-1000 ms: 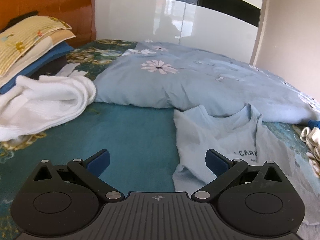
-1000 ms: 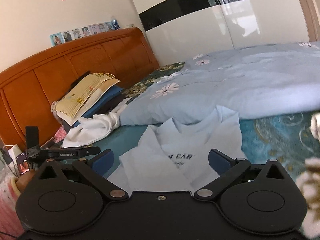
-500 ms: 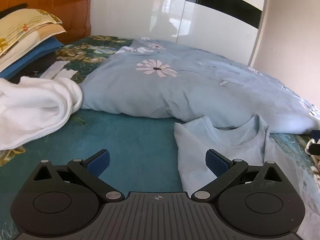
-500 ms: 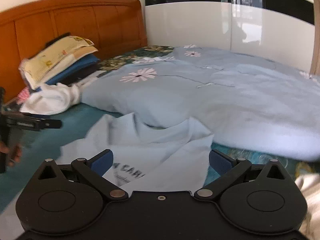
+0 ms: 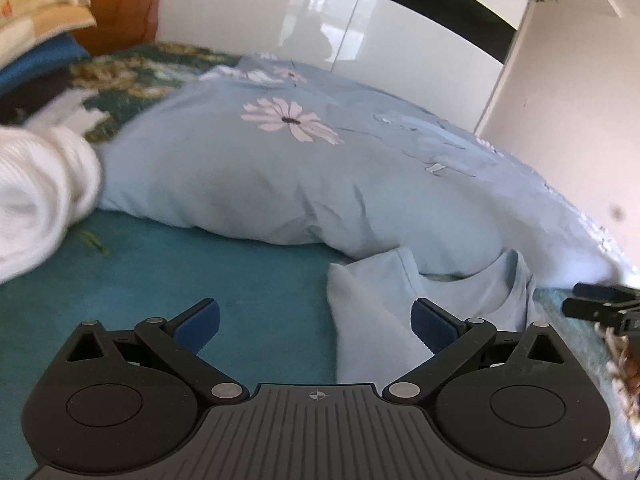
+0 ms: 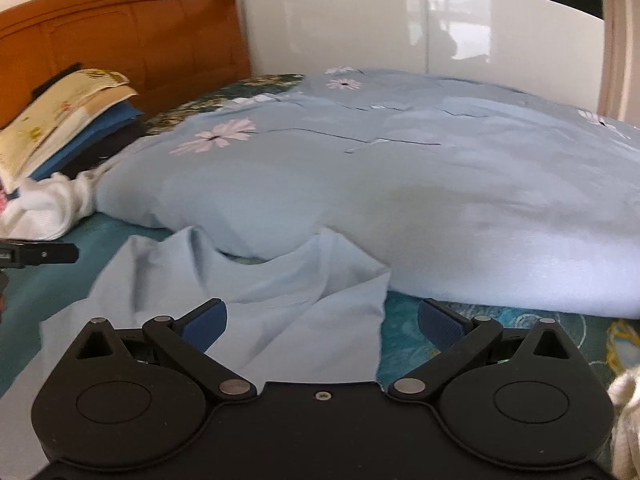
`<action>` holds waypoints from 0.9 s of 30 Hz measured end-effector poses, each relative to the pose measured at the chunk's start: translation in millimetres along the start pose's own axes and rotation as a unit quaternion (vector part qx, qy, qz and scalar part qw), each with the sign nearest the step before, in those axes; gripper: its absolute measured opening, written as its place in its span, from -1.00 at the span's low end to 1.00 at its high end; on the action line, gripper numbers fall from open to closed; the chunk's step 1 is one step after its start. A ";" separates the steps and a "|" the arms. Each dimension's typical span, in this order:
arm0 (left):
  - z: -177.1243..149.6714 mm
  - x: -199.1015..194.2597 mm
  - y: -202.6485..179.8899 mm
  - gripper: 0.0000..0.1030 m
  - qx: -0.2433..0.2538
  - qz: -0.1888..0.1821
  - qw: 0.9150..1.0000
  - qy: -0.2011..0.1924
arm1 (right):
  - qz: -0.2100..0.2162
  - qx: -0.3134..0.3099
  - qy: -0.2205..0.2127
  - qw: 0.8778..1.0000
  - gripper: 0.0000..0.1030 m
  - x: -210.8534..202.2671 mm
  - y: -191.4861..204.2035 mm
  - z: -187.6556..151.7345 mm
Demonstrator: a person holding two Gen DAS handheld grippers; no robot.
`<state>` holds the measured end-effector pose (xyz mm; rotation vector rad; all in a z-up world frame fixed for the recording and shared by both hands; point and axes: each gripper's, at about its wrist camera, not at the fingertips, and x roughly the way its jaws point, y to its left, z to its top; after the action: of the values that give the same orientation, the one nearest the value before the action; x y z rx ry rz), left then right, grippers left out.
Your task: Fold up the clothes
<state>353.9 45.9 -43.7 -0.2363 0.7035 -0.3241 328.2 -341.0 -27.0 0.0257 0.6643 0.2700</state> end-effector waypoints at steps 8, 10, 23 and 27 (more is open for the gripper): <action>8.8 22.5 -4.8 0.98 -0.009 -0.032 0.999 0.007 | -0.013 0.043 0.014 0.999 0.90 27.8 -21.3 6.0; 11.4 27.6 -6.2 0.97 -0.009 -0.034 0.999 0.013 | -0.007 0.063 0.019 0.998 0.85 34.1 -27.6 7.4; 14.8 63.4 -14.5 0.88 -0.003 -0.034 0.998 0.058 | -0.004 0.122 0.070 0.990 0.63 69.0 -48.0 5.7; 15.7 65.7 -15.5 0.88 -0.010 -0.034 0.998 0.059 | -0.011 0.108 0.074 0.991 0.64 68.9 -42.4 5.6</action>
<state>408.1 9.1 -66.0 -0.2627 0.8174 -0.3979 393.7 -364.0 -68.9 0.2075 0.8390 0.1787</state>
